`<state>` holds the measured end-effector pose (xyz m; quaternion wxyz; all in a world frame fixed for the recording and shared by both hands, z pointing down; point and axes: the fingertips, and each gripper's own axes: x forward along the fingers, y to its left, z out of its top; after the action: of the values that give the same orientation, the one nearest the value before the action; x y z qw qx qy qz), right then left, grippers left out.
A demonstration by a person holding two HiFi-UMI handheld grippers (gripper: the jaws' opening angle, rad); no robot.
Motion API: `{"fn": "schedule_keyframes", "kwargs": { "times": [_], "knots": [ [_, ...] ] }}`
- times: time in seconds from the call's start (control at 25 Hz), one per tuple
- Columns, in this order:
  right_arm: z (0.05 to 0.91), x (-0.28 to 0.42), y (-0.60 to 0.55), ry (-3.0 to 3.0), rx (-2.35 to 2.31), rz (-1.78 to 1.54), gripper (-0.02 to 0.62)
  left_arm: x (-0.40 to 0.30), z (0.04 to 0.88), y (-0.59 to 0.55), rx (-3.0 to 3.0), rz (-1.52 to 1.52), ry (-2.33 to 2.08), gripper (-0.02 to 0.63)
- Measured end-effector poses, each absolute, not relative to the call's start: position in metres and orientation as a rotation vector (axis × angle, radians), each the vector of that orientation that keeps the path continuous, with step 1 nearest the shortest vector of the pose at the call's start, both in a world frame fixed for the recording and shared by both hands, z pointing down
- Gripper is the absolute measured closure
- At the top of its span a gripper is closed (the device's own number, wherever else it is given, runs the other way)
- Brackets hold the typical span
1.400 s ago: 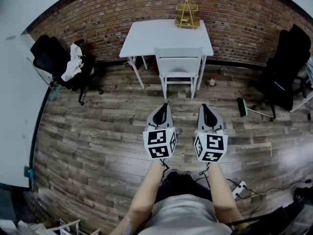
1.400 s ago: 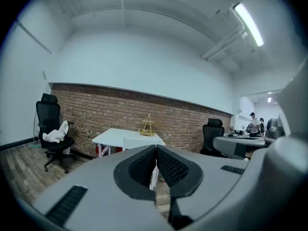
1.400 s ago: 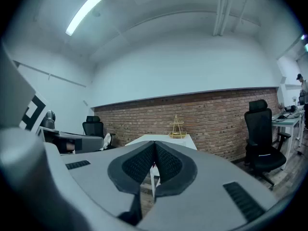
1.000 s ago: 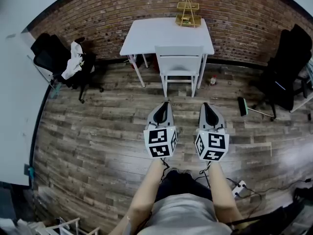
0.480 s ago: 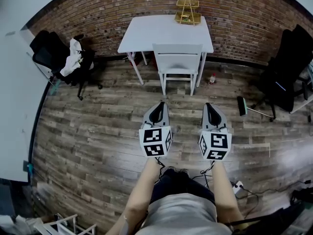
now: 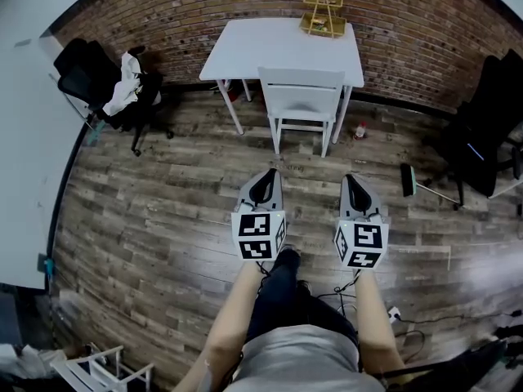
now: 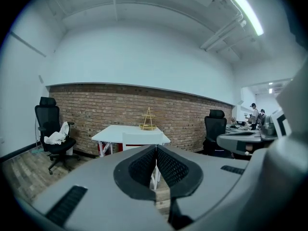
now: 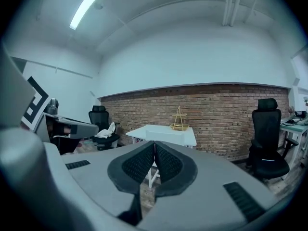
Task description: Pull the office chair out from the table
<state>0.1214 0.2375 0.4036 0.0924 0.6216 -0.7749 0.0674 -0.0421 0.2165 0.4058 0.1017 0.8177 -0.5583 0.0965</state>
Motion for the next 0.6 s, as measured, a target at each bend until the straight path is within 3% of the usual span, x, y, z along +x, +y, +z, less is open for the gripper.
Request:
{"fn": "schedule_keyframes", "kwargs": {
  "times": [0.6],
  "knots": [
    [0.405,0.097,0.092,-2.287,1.836,0.215,0.581,-0.048,0.404,0.069,2.466,0.278,-1.590,0.592]
  ]
}}
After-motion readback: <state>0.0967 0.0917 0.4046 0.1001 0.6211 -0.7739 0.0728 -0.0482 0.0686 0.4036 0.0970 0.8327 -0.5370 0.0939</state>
